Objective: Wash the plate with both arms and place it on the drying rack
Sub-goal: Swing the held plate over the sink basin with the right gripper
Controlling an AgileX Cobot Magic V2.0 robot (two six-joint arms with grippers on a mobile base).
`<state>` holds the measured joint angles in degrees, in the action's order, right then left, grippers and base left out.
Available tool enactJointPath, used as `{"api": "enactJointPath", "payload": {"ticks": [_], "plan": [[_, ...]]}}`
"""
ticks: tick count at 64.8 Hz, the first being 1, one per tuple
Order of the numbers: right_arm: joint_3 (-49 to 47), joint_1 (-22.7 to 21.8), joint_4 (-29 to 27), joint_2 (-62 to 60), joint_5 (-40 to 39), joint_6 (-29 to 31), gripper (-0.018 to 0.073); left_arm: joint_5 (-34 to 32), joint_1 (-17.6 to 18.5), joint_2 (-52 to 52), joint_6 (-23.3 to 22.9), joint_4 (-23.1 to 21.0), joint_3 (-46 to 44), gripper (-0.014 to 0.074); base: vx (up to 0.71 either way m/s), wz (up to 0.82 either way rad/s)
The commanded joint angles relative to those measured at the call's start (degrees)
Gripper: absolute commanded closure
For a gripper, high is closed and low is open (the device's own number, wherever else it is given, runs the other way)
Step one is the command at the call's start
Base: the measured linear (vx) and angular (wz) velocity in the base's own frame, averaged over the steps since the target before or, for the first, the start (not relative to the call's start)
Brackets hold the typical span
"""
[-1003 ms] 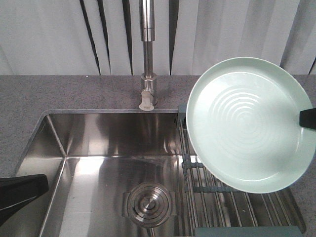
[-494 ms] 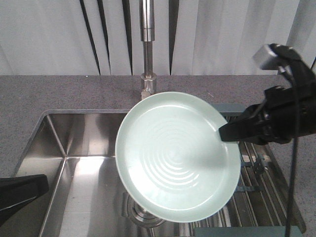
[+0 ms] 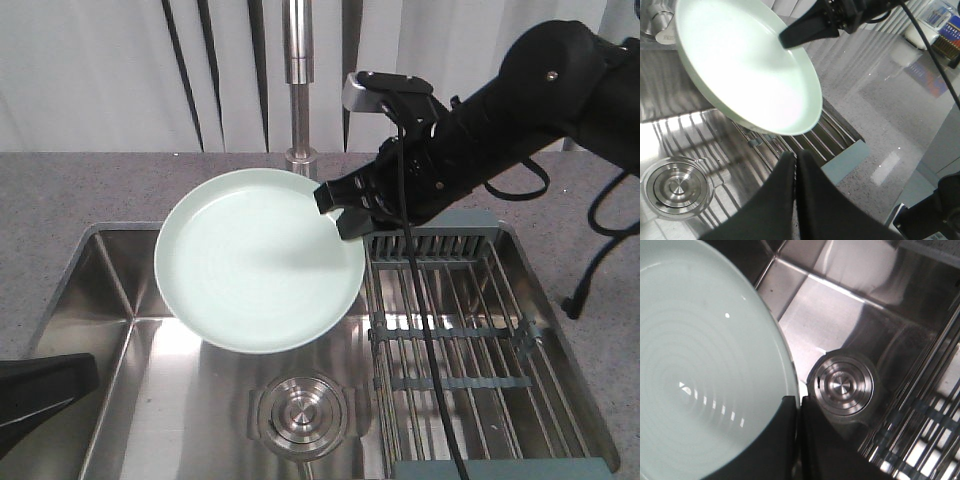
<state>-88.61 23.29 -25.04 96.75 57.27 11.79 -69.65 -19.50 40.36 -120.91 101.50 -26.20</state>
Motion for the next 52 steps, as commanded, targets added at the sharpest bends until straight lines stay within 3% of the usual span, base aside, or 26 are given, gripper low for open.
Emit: {"api": "enactJointPath", "payload": {"ticks": [1, 8, 24, 29, 38, 52], "plan": [[-6.6, -0.8, 3.3, -0.2, -0.7, -3.8, 0.0564, -7.2, -0.1, -0.2, -0.3, 1.8, -1.4, 0.0602, 0.0, 0.0], [-10.1, -2.9, 9.1, 0.0, 3.6, -7.6, 0.0564, -7.4, -0.1, -0.2, -0.3, 1.8, -1.4, 0.0602, 0.0, 0.0], [-10.7, -5.9, 15.4, -1.9, 16.5, -7.6, 0.0564, -7.2, -0.1, -0.2, -0.3, 1.8, -1.4, 0.0602, 0.0, 0.0], [-9.4, -5.9, 14.8, -3.4, 16.5, -7.6, 0.0564, -7.2, -0.1, -0.2, -0.3, 1.8, -1.4, 0.0602, 0.0, 0.0], [-5.2, -4.4, 8.0, -5.8, 16.5, -7.1, 0.0564, -7.2, -0.1, -0.2, -0.3, 1.8, -1.4, 0.0602, 0.0, 0.0], [-3.1, 2.2, 4.2, -5.0, 12.7, -6.8, 0.0564, -7.3, -0.1, -0.2, -0.3, 1.8, -1.4, 0.0602, 0.0, 0.0]]}}
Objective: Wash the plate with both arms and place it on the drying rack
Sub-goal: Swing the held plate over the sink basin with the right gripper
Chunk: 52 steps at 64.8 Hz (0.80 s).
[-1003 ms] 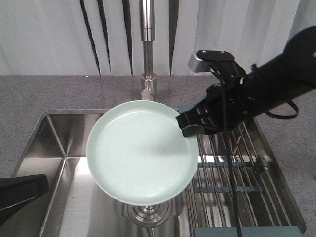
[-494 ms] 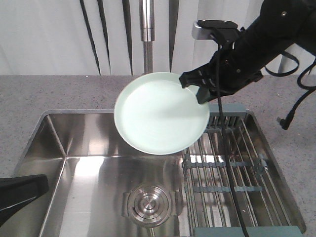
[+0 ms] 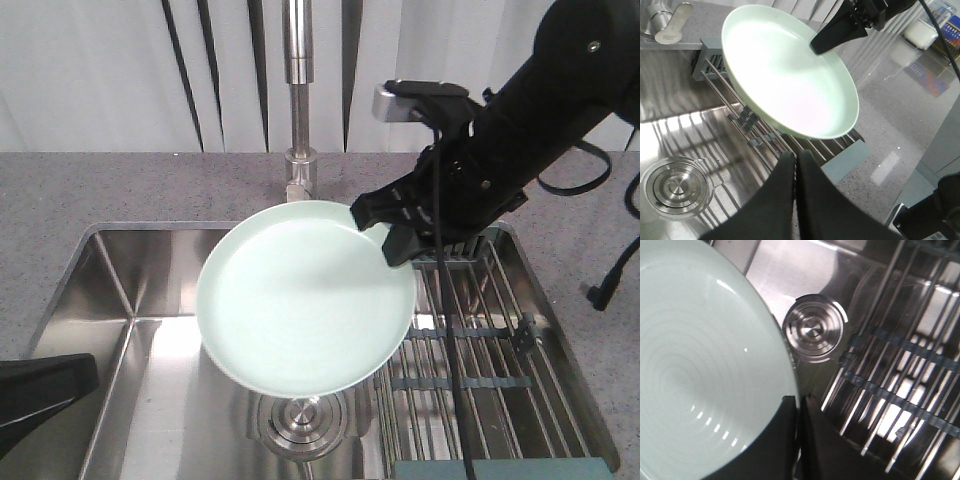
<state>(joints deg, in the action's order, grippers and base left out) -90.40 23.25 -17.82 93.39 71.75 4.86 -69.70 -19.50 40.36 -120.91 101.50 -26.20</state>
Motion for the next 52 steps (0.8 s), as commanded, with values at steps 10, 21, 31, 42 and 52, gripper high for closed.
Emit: {"api": "enactJointPath", "payload": {"ticks": [10, 21, 31, 42, 52], "plan": [[-1.3, 4.7, -4.4, -0.1, -11.9, -1.0, 0.0564, -7.3, -0.1, -0.2, -0.3, 1.8, -1.4, 0.0602, 0.0, 0.0], [-1.3, 2.6, -3.2, 1.9, -20.2, -3.5, 0.0564, -7.3, -0.1, -0.2, -0.3, 1.8, -1.4, 0.0602, 0.0, 0.0], [-1.3, -3.0, -2.8, 2.0, -20.5, -3.6, 0.0564, -7.3, -0.1, -0.2, -0.3, 1.8, -1.4, 0.0602, 0.0, 0.0], [-1.3, -9.4, -2.3, 1.3, -11.3, -0.9, 0.0564, -7.3, -0.1, -0.2, -0.3, 1.8, -1.4, 0.0602, 0.0, 0.0], [-1.3, -10.2, -0.1, 0.2, 1.3, 2.0, 0.0564, -6.8, -0.1, -0.2, -0.3, 1.8, -1.4, 0.0602, 0.0, 0.0]]}}
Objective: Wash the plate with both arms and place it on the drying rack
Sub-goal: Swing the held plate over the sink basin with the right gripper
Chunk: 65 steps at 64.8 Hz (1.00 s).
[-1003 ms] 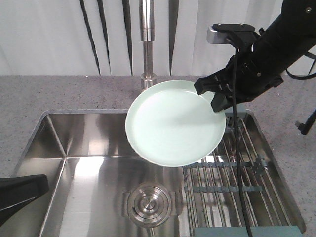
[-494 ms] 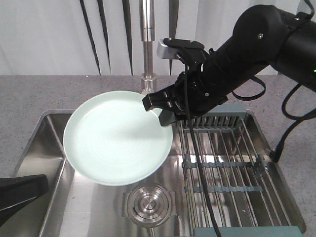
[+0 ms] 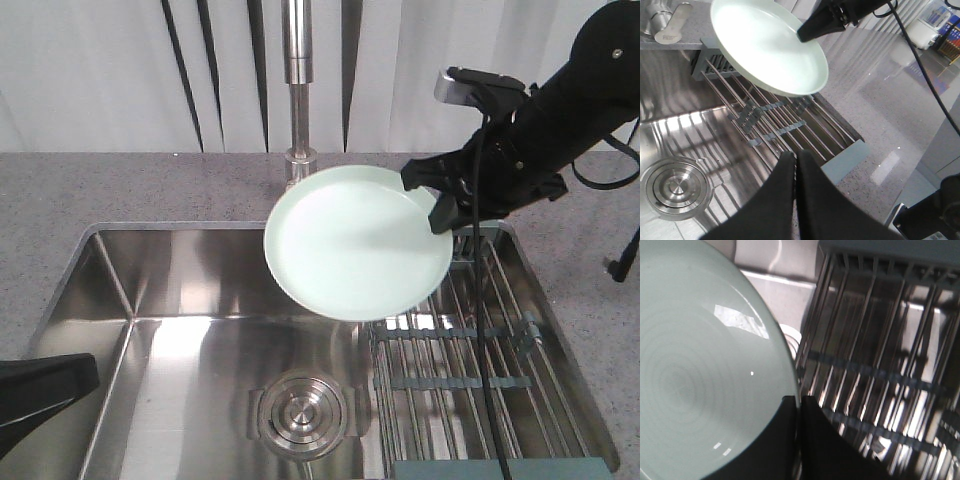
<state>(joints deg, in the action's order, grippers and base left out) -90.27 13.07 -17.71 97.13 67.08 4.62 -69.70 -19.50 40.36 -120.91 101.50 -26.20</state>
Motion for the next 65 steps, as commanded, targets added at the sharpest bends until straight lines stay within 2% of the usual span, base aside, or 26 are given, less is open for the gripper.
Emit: {"api": "enactJointPath", "payload": {"ticks": [1, 9, 19, 27, 38, 50, 56, 65], "plan": [[-1.5, 0.0, -0.1, -3.6, 6.8, 2.6, 0.0564, -6.8, -0.1, -0.2, -0.3, 1.8, -1.4, 0.0602, 0.0, 0.0], [0.2, 1.9, -3.0, -5.7, 6.7, 2.6, 0.0564, -6.9, -0.1, -0.2, -0.3, 1.8, -1.4, 0.0602, 0.0, 0.0], [0.6, 8.5, -5.8, -6.4, 5.7, 2.8, 0.0564, -6.9, -0.1, -0.2, -0.3, 1.8, -1.4, 0.0602, 0.0, 0.0], [0.6, 12.8, -6.1, -5.6, -1.9, 2.2, 0.0563, -6.9, -0.1, -0.2, -0.3, 1.8, -1.4, 0.0602, 0.0, 0.0], [0.6, 13.3, -6.3, -5.7, -13.4, 2.2, 0.0563, -7.0, -0.1, -0.2, -0.3, 1.8, -1.4, 0.0602, 0.0, 0.0], [0.6, 12.2, 1.5, -8.3, -17.8, 0.9, 0.0563, -7.1, -0.1, -0.2, -0.3, 1.8, -1.4, 0.0602, 0.0, 0.0], [0.6, 11.9, 8.8, -9.9, -18.1, -0.9, 0.0563, -7.1, -0.1, -0.2, -0.3, 1.8, -1.4, 0.0602, 0.0, 0.0], [0.7, 12.0, 23.1, -12.1, -17.8, -4.6, 0.0563, -7.1, -0.1, -0.2, -0.3, 1.8, -1.4, 0.0602, 0.0, 0.0]]}}
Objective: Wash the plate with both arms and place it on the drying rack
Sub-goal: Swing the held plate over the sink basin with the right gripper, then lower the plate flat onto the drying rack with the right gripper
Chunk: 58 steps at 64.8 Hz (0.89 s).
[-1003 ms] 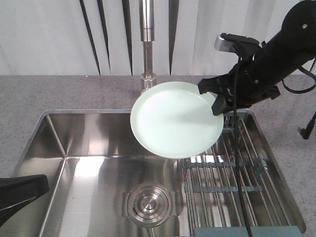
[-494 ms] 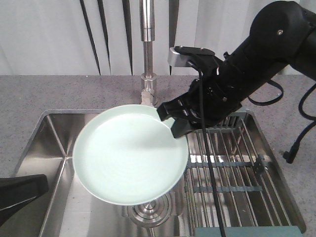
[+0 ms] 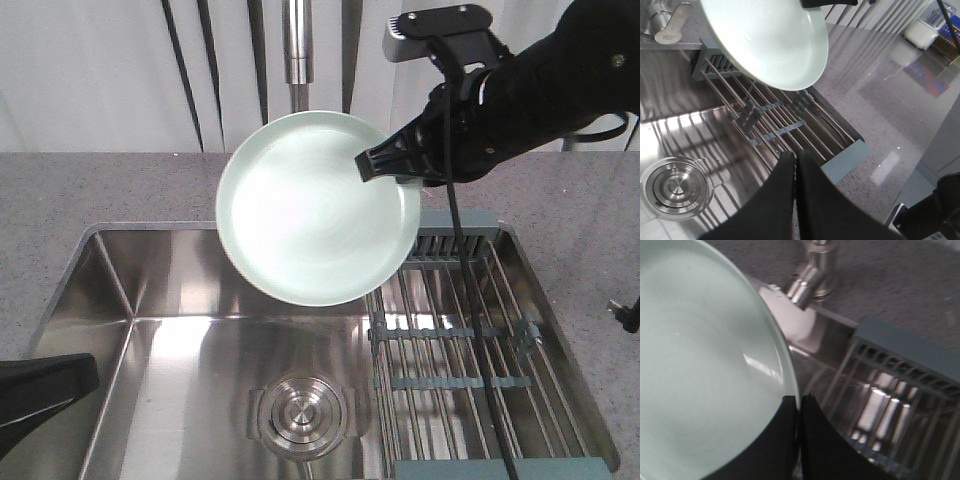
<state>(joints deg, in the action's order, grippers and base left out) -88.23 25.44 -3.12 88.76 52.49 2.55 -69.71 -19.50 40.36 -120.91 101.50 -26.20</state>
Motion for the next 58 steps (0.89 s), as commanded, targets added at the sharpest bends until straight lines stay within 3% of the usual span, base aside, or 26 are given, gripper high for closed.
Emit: {"api": "enactJointPath", "payload": {"ticks": [1, 17, 36, 49, 58], "plan": [[-1.3, -0.4, 9.6, -4.0, -3.2, -3.3, 0.0563, -7.0, -0.1, -0.2, -0.3, 1.8, -1.4, 0.0602, 0.0, 0.0], [-1.2, -0.4, 26.5, -5.0, 1.8, -9.0, 0.0563, -7.1, -0.1, -0.2, -0.3, 1.8, -1.4, 0.0602, 0.0, 0.0], [4.3, -0.6, 28.7, -4.7, 1.2, -11.4, 0.0563, -6.9, -0.1, -0.2, -0.3, 1.8, -1.4, 0.0602, 0.0, 0.0], [9.0, -0.6, 34.3, -4.7, -1.4, -15.5, 0.0563, -7.1, -0.1, -0.2, -0.3, 1.8, -1.4, 0.0602, 0.0, 0.0], [9.0, -0.6, 42.0, -6.0, 0.0, -17.0, 0.0563, -7.3, -0.1, -0.2, -0.3, 1.8, -1.4, 0.0602, 0.0, 0.0]]}}
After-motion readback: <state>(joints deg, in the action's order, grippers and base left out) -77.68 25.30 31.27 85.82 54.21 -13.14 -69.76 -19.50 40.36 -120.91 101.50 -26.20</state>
